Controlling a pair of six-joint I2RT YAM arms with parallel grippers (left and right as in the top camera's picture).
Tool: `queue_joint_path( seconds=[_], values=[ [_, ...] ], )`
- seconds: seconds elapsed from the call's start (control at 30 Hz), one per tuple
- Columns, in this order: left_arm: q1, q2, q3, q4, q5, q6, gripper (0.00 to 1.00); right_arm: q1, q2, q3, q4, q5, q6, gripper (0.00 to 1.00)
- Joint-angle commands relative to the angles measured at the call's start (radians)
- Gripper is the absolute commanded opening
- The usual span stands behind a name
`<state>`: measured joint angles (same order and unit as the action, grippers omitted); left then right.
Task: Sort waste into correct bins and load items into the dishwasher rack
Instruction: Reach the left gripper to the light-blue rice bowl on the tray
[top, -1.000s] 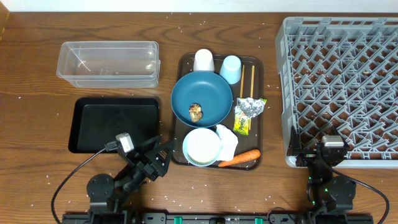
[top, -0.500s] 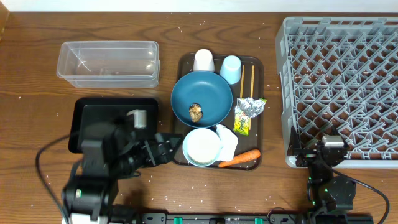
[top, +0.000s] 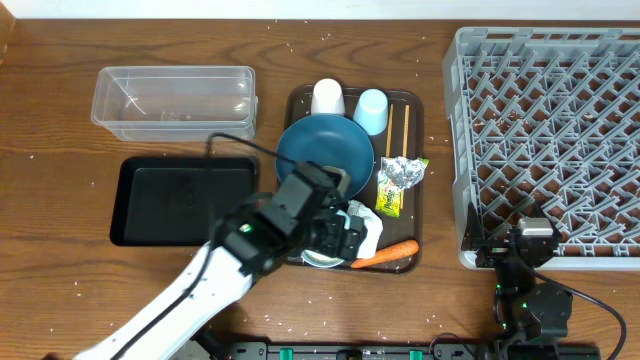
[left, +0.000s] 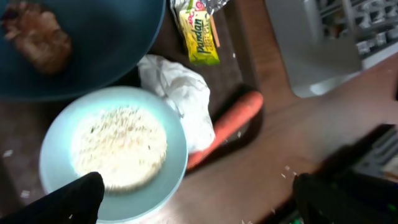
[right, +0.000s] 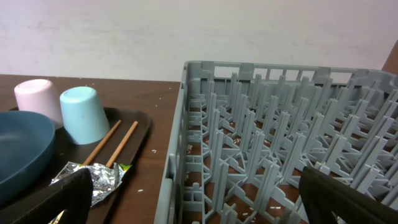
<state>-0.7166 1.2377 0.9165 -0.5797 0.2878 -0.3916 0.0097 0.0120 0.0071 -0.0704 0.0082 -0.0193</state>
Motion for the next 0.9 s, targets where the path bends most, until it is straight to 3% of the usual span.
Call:
queue_joint_path(
  seconds=[0.0, 0.27, 0.47, 0.63, 0.87],
  values=[
    [-0.026, 0.069, 0.022, 0.019, -0.023, 0.008, 0.98, 0.005, -0.006, -0.002, -0.004, 0.002, -0.008, 0.99],
    [-0.056, 0.209, 0.022, 0.058, -0.015, -0.054, 0.98, 0.005, -0.006, -0.002, -0.004, 0.002, -0.008, 0.99],
    [-0.06, 0.273, 0.022, 0.058, -0.103, -0.122, 0.86, 0.005, -0.006, -0.002, -0.004, 0.002, -0.008, 0.99],
    [-0.107, 0.301, 0.022, 0.064, -0.134, -0.124, 0.84, 0.005, -0.006, -0.002, -0.004, 0.002, -0.008, 0.99],
    [-0.194, 0.312, 0.022, 0.066, -0.319, -0.192, 0.78, 0.005, -0.006, -0.002, -0.004, 0.002, -0.008, 0.99]
  ],
)
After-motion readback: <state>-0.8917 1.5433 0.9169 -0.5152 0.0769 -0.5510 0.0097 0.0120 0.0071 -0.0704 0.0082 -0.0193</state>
